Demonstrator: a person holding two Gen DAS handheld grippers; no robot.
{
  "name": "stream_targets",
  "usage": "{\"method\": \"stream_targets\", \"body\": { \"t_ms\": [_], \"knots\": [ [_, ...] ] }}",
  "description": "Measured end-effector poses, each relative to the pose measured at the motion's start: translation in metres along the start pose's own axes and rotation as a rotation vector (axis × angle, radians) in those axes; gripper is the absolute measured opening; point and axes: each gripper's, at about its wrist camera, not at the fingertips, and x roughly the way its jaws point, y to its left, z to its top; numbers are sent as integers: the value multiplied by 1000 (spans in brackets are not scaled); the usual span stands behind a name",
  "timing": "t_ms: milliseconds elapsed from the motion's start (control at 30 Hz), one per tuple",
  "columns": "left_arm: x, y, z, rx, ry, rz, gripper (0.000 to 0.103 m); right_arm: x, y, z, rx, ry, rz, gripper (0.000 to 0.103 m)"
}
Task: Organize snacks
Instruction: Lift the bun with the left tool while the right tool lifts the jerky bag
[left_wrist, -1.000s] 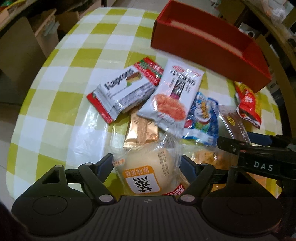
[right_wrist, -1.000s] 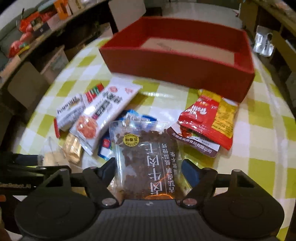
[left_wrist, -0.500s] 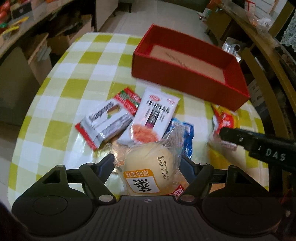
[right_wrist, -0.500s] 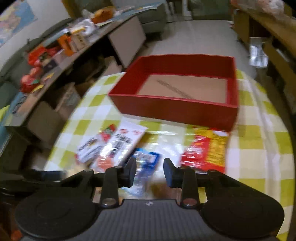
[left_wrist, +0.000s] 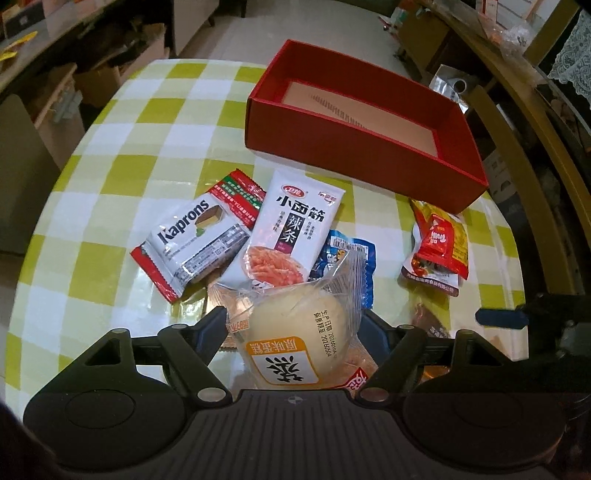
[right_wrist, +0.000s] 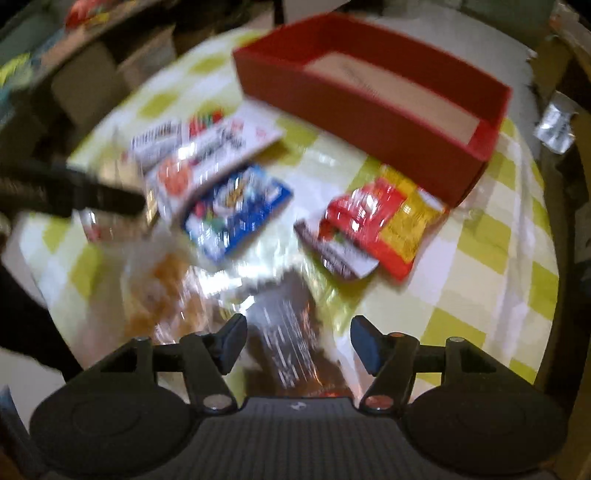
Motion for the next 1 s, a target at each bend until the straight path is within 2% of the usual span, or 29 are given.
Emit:
{"method": "stream_targets", "body": {
  "t_ms": [67, 133, 167, 233, 367, 433, 467, 567, 700, 833, 967, 1000],
  "knots": [
    [0, -1, 0, 2, 5, -7, 81, 8, 4, -1, -49, 31, 36, 70],
    [1, -3, -1, 15, 5, -4, 81, 19, 11, 0, -102, 62, 37, 72],
    [2, -3, -2, 21, 7, -2, 81, 22, 14, 1, -124, 60, 37, 81],
    [4, -5, -2, 25, 14, -4, 81, 26, 16, 3, -145, 54, 64, 89],
    [6, -5, -2, 26, 24, -10, 81, 22, 19, 6, -174, 23, 115, 90],
    [6, -4, -1, 29, 23, -8, 81, 32, 24, 5, -216, 53, 63, 94],
    [7, -4, -1, 30, 23, -6, 81, 37, 24, 4, -225, 63, 55, 99],
    [9, -5, -1, 30, 32, -12, 81, 44, 18, 2, -207, 65, 63, 103],
    [8, -8, -2, 50, 28, -11, 81, 42, 18, -7, -238, 44, 65, 103],
    [12, -10, -2, 58, 33, -1, 81, 37, 25, -13, -242, 56, -11, 93],
    [15, -14, -2, 68, 45, -9, 81, 28, 13, -11, -103, 41, -2, 79],
    [14, -15, -3, 72, 44, -12, 81, 25, 9, -11, -68, 32, 7, 79]
  ]
}}
